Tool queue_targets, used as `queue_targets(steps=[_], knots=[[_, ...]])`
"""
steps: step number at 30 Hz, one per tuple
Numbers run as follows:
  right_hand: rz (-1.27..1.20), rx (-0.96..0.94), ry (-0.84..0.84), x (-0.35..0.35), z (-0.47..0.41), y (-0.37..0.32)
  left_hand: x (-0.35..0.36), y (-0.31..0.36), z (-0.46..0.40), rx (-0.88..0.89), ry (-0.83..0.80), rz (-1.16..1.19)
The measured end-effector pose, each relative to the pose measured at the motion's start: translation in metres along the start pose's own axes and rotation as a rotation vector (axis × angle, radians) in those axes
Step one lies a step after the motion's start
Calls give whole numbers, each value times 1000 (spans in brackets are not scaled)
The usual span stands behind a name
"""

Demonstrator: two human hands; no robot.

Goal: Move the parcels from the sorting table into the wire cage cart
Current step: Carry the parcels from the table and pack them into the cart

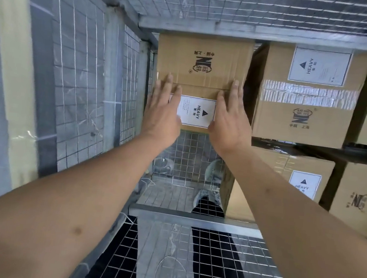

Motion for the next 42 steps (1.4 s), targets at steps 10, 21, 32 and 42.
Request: queue_targets(steps=[10,21,32,42], knots=[[-89,-4,-85,-23,1,7,-16,25,-1,-83,-109,80],[-87,9,37,-125,97,-16,-114,81,73,246,-295,-93],[-104,226,182,-263,243,-67,-271,133,180,618,-255,-341],[-72,414,368,-394,405,-98,-402,209,310,934,-123,-383]])
Point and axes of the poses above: each hand's wrist, its own z-axis away from the middle knuckle, its own x-axis out of the palm, y = z × x, the point moved 2 cm from there along -z, towards the middle knuckle, and after that the axes turned 14 degrees about z, right-handed, at the moved point
